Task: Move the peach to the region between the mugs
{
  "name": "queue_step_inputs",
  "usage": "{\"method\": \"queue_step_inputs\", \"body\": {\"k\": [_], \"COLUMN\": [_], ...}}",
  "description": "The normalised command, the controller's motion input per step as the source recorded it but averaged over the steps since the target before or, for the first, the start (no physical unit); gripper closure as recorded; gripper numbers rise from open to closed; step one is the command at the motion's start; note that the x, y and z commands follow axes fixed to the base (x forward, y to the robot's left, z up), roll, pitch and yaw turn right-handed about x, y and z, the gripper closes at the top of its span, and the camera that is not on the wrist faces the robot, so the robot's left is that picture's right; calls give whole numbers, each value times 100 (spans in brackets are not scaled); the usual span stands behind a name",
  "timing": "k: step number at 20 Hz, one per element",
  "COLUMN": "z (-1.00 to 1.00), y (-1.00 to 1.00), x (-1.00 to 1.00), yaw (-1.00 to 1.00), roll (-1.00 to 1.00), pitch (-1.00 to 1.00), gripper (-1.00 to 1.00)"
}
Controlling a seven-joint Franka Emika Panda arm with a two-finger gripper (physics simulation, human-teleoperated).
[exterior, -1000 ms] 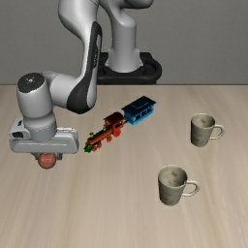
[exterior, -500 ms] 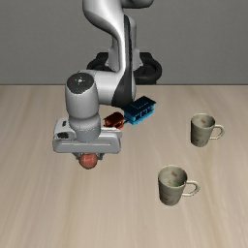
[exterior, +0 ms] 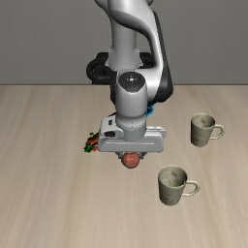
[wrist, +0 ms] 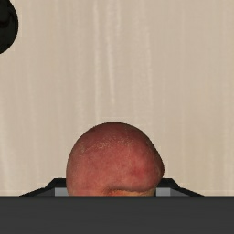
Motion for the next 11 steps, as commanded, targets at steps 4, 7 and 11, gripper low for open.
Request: {"method": "queue_step_inputs", "body": {"k": [4, 7, 11], "z": [0, 0, 0], "y": [100, 100, 100], "x": [0, 0, 0], "yaw": [0, 0, 0], "roll": [0, 0, 0], "pitch": [0, 0, 0], "gripper": [100, 100, 100]}}
